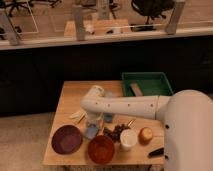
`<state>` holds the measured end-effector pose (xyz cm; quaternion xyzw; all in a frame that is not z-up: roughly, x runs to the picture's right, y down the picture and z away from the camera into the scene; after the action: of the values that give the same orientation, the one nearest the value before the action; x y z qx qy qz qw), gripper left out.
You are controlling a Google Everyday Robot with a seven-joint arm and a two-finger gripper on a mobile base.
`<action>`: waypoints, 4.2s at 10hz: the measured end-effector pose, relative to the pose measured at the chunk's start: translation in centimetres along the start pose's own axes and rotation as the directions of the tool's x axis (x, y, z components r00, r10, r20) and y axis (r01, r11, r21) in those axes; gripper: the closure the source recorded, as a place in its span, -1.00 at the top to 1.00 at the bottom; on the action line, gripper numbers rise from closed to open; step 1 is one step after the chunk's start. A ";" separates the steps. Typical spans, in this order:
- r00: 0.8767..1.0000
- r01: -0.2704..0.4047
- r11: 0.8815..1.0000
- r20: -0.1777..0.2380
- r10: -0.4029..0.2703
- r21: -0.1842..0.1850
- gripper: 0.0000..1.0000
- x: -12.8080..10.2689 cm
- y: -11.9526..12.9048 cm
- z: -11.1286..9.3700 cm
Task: Place sponge in red bowl
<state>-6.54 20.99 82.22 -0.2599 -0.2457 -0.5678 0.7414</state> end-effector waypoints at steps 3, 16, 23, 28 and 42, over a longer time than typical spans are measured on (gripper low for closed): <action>1.000 0.003 1.000 -0.019 -0.002 0.018 0.06 0.2 -0.6 -2.6; 0.996 -0.008 0.996 -0.082 0.015 0.083 0.06 0.7 -0.6 -12.5; 0.999 0.017 0.993 -0.049 -0.011 0.116 0.06 -1.0 1.1 -15.3; 1.000 0.031 0.994 0.001 -0.031 0.105 0.06 -5.7 2.7 -14.5; 0.997 0.069 0.991 0.030 -0.073 0.116 0.12 -9.3 7.2 -5.4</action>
<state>-1.38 25.65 71.34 -0.2176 -0.2996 -0.5742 0.7302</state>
